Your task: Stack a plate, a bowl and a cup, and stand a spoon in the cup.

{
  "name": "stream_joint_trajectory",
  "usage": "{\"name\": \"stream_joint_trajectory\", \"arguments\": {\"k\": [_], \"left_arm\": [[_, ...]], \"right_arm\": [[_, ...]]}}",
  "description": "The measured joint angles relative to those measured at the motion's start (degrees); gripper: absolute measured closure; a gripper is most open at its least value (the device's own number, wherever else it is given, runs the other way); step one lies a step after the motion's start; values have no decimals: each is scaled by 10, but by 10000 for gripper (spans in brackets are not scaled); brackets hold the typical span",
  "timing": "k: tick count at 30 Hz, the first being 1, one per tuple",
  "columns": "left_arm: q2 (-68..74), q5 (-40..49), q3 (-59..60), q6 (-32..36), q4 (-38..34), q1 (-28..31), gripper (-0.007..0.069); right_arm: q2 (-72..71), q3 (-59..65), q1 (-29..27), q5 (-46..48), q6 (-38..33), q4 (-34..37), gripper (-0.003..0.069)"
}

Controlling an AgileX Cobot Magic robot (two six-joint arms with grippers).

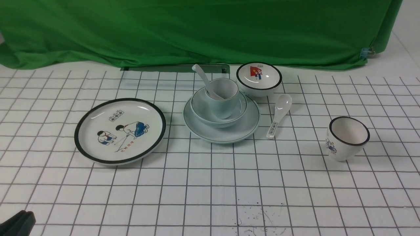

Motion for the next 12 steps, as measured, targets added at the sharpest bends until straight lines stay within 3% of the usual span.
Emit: {"name": "stream_joint_trajectory", "arguments": {"k": [12], "left_arm": [[0,0,0,1,1,0,653]], "right_arm": [[0,0,0,0,0,0,462]]}}
